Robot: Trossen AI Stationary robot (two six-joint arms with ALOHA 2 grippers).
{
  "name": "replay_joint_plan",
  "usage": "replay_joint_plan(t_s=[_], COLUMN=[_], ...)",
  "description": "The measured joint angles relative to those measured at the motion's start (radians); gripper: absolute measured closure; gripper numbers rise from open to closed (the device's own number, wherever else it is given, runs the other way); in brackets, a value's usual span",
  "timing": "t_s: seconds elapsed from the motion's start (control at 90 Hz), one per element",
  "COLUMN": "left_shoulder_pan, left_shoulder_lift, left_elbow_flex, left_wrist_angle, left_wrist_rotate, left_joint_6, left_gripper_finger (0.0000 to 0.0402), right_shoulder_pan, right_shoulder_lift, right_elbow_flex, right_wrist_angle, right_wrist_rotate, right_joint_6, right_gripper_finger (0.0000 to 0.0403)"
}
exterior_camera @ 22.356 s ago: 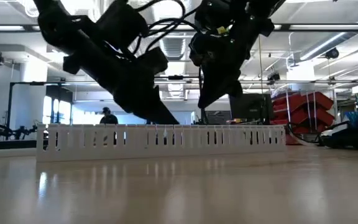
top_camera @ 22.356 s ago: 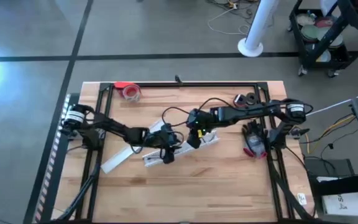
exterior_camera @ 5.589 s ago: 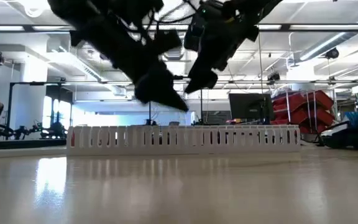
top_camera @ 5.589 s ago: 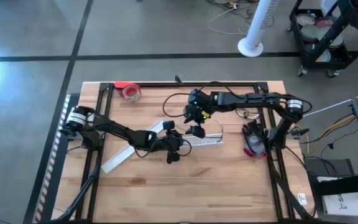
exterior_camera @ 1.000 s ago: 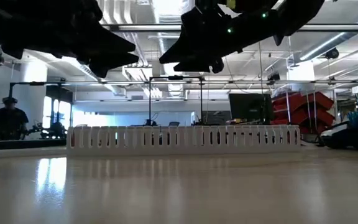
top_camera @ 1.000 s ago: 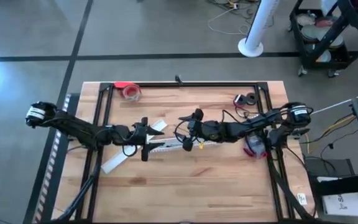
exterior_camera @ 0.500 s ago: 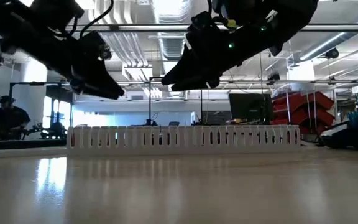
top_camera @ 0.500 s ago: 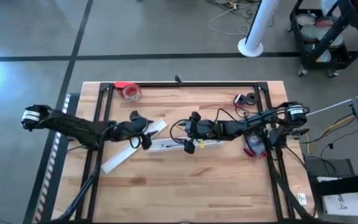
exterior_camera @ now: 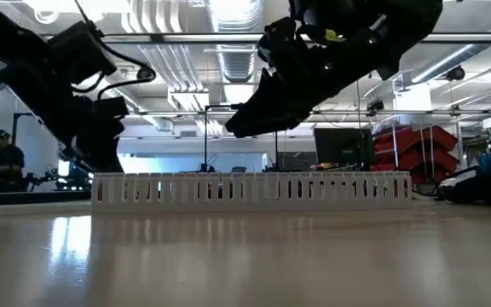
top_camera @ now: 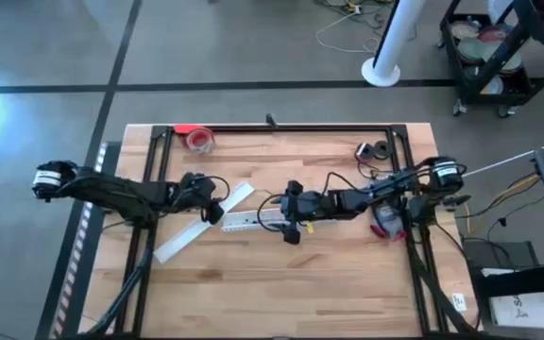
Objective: Ziptie cables
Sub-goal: Close the white cable duct
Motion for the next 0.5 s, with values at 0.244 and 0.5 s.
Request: replay_joint_plan(t_s=[0.244,0.5], left_shoulder_pan=[-0.001,-0.002], left_shoulder_lift=[0.004,0.027], left_elbow_flex=[-0.113,-0.191], left_wrist_angle=[0.094,0.161], left_wrist_rotate=[0.054,0.047], left_joint_6=[-0.019,-0.010], left_gripper_finger=[0.0249,0.0349], right_shoulder_pan=[0.019,0.020], right_shoulder_lift=[0.000,-0.005], right_elbow_flex=[0.000,0.038], right_wrist_angle=[-0.057,-0.095], right_wrist_rotate=[0.002,0.003], right_joint_6=[0.007,-0.007], right_gripper_finger=[0.0078,0.0090])
